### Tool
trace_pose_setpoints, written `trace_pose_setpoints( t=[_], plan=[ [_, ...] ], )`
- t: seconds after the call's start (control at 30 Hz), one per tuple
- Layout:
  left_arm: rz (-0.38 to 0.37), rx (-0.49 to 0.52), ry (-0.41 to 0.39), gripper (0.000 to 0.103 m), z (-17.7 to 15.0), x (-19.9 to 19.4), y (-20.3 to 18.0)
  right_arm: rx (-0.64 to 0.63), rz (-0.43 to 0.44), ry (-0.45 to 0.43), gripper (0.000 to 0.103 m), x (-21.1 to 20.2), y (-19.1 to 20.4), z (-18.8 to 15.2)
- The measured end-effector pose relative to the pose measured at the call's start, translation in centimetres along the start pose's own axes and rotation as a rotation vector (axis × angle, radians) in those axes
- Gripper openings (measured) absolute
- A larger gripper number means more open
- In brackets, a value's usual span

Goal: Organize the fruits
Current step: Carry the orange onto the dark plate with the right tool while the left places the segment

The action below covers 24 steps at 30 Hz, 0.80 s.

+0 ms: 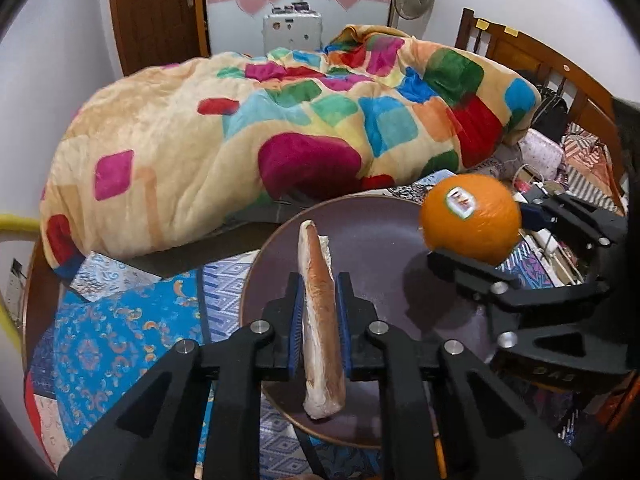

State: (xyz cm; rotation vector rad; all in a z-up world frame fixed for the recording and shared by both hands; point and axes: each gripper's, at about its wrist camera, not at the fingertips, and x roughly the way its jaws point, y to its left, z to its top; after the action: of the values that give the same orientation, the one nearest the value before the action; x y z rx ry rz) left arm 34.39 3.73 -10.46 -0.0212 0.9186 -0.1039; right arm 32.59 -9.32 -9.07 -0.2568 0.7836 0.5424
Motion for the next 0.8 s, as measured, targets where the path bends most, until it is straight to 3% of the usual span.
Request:
trace_pose_setpoints(
  t=[0.33,0.67,0.8],
  plan=[
    [0.049,-0.007,0.016,0.016,-0.3,0.4,0.6,-0.014,0.031,0.141,0.065,2.5,0.5,0.0],
    [0.059,-0.016,-0.051,0.045,-1.0,-2.9,1.1,-0.001,0.029,0.179,0.066,2.7,0.1,-0.2],
    [0.059,-0.011,-0.078,0.052,-1.3,-4.5,1.0,-0.008,0.016,0.179,0.067,2.1,0.2,-0.5]
  ],
)
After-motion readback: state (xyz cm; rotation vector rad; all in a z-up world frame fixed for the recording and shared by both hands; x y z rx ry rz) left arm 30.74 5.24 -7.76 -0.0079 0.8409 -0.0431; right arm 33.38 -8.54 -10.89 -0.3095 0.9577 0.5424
